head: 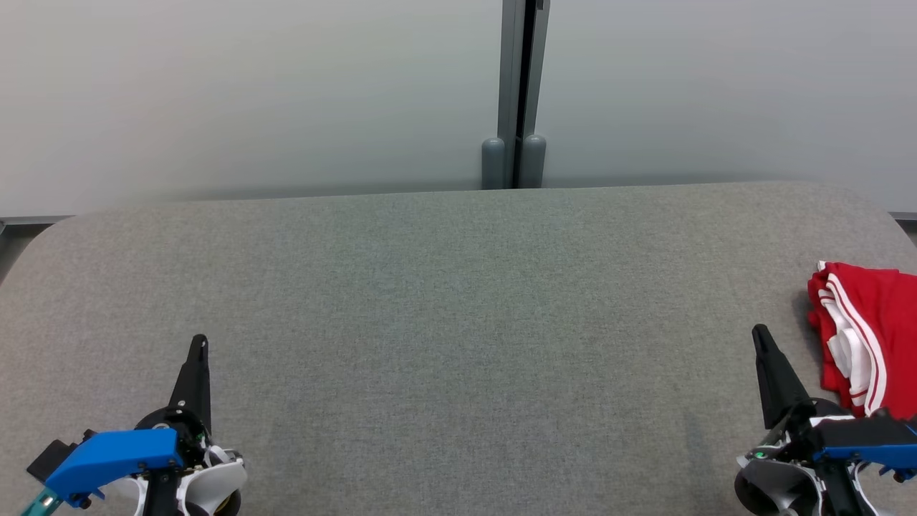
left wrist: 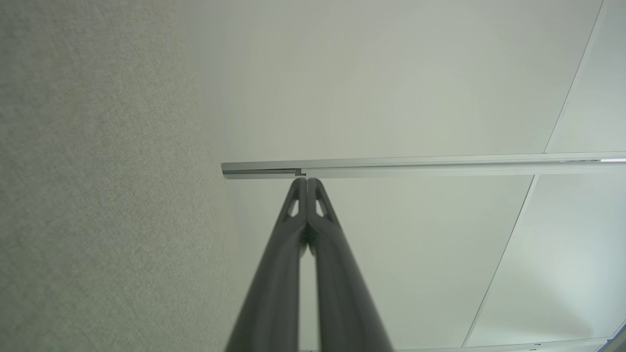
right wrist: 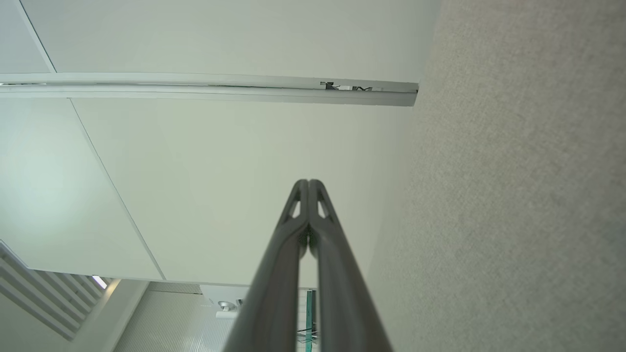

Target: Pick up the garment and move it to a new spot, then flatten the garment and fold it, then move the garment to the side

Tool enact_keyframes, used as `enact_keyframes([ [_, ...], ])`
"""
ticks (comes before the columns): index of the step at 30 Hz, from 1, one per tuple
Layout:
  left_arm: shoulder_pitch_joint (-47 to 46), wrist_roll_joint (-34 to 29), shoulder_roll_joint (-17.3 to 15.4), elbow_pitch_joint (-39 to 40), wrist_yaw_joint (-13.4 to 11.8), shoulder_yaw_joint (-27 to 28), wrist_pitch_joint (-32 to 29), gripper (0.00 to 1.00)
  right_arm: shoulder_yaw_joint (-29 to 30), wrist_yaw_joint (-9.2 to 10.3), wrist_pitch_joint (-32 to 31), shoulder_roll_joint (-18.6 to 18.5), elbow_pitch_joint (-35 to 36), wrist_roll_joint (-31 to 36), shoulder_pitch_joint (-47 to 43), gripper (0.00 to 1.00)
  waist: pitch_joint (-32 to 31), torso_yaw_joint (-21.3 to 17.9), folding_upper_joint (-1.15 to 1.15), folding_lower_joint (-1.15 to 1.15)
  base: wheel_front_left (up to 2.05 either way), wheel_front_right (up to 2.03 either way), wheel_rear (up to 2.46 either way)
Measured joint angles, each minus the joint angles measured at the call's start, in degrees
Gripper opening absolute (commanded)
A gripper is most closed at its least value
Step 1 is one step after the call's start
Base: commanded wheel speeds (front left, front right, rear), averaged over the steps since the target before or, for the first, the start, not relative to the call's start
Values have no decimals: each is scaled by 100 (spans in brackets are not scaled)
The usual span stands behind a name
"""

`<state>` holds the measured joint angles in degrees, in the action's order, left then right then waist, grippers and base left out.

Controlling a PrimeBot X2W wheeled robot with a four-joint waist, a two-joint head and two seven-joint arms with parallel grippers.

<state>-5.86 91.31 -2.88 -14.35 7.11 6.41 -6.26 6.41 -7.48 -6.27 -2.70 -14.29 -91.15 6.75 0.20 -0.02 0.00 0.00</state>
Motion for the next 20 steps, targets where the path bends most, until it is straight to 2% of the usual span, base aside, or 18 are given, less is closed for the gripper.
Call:
enact_keyframes([
  [20, -10, 104, 0, 20, 27, 16, -25, 0, 11, 0, -29, 0, 29, -118, -16, 0, -3, 2, 0, 0, 0, 0, 0],
])
